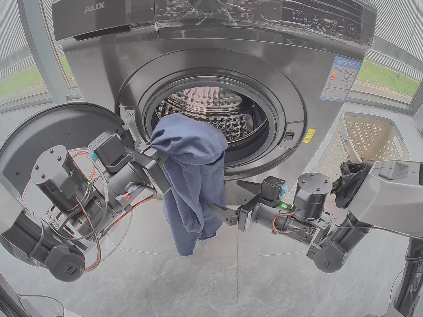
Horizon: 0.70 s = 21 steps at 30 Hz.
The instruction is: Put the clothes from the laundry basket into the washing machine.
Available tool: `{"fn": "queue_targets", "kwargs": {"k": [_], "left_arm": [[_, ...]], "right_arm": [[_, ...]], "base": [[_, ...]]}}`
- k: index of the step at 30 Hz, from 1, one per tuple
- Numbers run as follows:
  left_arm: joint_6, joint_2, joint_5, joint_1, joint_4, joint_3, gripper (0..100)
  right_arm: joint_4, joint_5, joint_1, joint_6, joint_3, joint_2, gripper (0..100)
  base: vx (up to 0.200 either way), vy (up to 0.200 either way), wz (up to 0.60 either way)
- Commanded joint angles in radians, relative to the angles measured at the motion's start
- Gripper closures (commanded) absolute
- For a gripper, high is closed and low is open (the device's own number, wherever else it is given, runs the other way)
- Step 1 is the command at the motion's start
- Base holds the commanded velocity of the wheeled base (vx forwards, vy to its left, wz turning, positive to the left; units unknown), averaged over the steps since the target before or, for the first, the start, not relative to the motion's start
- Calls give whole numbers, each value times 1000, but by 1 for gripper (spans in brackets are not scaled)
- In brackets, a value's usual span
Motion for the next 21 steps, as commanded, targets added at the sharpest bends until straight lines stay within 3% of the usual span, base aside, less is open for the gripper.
{"fn": "queue_targets", "kwargs": {"k": [1, 8, 21], "left_arm": [[0, -2, 0, 0, -2, 5, 100], [0, -2, 0, 0, -4, 10, 100], [-2, -1, 0, -15, -4, 16, 100]], "right_arm": [[-1, 45, -6, 1, -84, 82, 0], [-1, 107, -7, 9, -120, 100, 0], [-22, 105, 0, 12, -237, 160, 0]], "base": [[0, 0, 0], [0, 0, 0], [0, 0, 0]]}}
